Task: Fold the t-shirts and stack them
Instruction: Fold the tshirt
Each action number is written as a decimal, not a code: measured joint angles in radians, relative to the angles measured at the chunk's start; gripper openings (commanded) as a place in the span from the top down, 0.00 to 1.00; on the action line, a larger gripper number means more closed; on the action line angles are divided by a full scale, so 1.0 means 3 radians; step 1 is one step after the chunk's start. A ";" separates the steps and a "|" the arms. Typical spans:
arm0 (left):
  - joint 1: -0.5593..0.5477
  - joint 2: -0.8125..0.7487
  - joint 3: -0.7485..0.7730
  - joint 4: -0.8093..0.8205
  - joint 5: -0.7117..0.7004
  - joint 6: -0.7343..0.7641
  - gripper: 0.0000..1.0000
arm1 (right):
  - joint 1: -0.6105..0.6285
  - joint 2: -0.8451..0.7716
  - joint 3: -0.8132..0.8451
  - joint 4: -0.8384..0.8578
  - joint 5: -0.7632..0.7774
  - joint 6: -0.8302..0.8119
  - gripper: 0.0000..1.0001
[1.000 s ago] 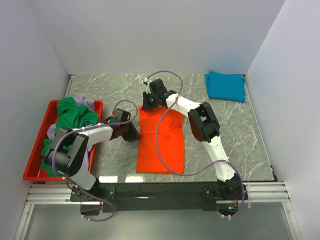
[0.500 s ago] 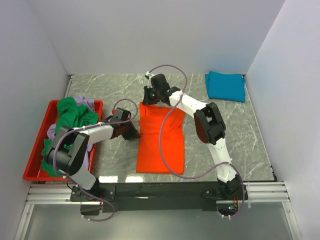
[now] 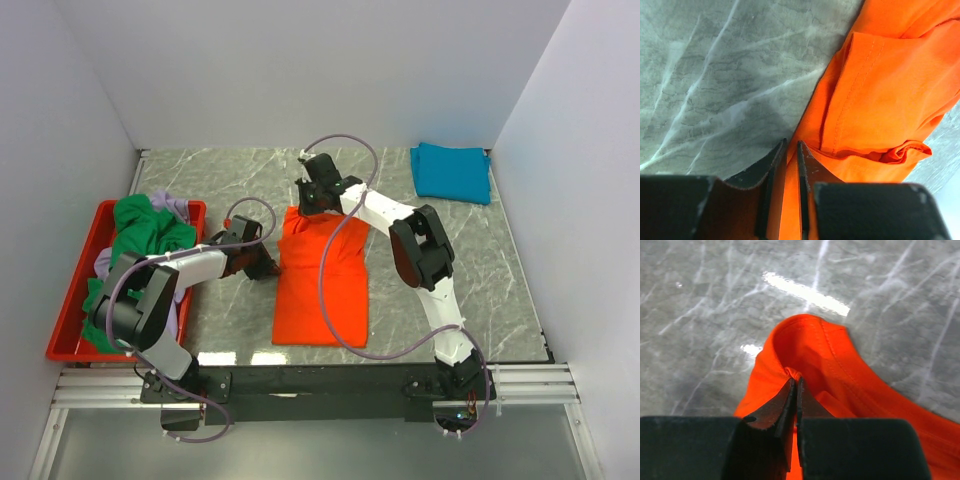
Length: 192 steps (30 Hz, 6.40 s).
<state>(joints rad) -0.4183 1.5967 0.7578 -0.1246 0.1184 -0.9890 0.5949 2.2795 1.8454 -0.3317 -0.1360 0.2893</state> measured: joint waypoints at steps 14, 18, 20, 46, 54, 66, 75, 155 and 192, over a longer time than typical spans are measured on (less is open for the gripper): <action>0.0000 0.0000 0.0005 -0.0001 -0.0008 0.0014 0.79 | -0.0047 0.0078 0.0086 -0.0170 0.0187 -0.0046 0.60; 0.0000 0.0001 0.0033 -0.0041 -0.0022 0.0032 0.78 | -0.0081 0.0078 0.0089 -0.0158 0.0127 -0.0045 0.55; 0.0000 0.0005 0.0053 -0.0075 -0.0036 0.0041 0.77 | -0.0102 0.0078 0.0089 -0.0159 0.0109 -0.0042 0.54; 0.0000 -0.0032 0.0263 -0.0287 -0.0151 0.0175 0.76 | -0.0273 -0.0476 -0.0662 0.0126 0.0172 0.0210 0.53; 0.0000 -0.0033 0.0378 -0.0301 -0.0169 0.0174 0.77 | -0.0281 -0.0601 -0.0893 -0.0006 0.0392 0.0278 0.53; -0.0004 -0.0064 0.0390 -0.0304 -0.0175 0.0173 0.77 | -0.0234 -0.0375 -0.0207 -0.0104 0.0278 -0.0017 0.54; -0.0038 -0.0234 0.0367 -0.0301 -0.0173 0.0172 0.77 | -0.0170 -0.0179 -0.0137 -0.0223 0.0315 -0.0170 0.55; -0.0055 -0.0256 0.0322 -0.0300 -0.0174 0.0173 0.77 | -0.0158 -0.0538 -0.0566 -0.0484 0.0665 0.0530 1.00; -0.0053 0.0430 0.1307 -0.0403 -0.0149 0.0175 0.78 | -0.0619 -0.0696 -0.0693 -0.0183 -0.0081 0.0617 0.64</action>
<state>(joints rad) -0.4343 1.7256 1.1500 -0.2455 0.0738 -0.9363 0.4091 2.0708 1.6375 -0.3866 -0.1604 0.4744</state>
